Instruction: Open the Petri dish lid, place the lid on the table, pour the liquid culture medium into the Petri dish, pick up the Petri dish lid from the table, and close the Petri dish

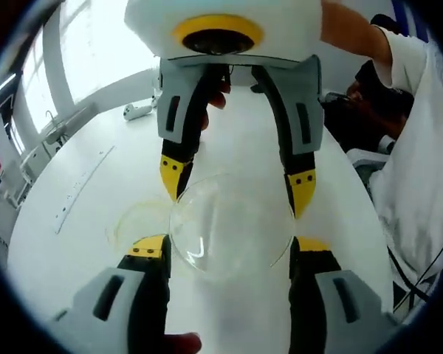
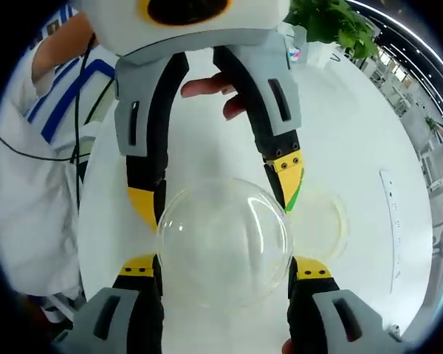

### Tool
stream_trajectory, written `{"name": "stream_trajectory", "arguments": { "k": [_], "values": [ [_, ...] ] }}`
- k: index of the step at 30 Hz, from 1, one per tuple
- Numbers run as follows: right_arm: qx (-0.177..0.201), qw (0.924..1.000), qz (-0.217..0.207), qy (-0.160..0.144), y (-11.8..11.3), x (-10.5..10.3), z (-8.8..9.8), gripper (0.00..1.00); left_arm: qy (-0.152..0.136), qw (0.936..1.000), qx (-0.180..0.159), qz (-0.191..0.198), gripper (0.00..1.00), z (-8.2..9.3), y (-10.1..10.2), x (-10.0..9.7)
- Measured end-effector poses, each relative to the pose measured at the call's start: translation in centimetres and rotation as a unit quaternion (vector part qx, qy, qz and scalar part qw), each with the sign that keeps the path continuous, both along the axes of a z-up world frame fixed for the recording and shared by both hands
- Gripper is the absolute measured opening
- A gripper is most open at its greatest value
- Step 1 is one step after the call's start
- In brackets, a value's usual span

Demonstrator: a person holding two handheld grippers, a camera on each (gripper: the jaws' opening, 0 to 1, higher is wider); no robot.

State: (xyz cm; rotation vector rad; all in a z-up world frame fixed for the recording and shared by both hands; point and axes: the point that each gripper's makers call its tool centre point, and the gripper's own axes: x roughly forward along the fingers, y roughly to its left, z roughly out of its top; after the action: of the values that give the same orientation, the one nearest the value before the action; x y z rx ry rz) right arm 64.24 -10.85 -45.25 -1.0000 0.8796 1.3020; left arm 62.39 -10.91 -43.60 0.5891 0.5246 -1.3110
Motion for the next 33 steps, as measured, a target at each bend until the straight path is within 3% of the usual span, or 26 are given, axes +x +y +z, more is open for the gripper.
{"name": "stream_trajectory", "arguments": {
  "k": [17,33],
  "values": [
    [-0.004,0.9997,0.001,0.024,-0.5,-2.0,-1.5,0.64,0.023,0.9997,-0.006,0.003,0.56,-1.8,0.6,-0.2],
    [-0.004,0.9998,0.003,0.020,-0.9,-3.4,-2.8,0.64,0.021,0.9997,-0.012,0.007,0.56,-3.3,0.4,-0.5]
  ]
}}
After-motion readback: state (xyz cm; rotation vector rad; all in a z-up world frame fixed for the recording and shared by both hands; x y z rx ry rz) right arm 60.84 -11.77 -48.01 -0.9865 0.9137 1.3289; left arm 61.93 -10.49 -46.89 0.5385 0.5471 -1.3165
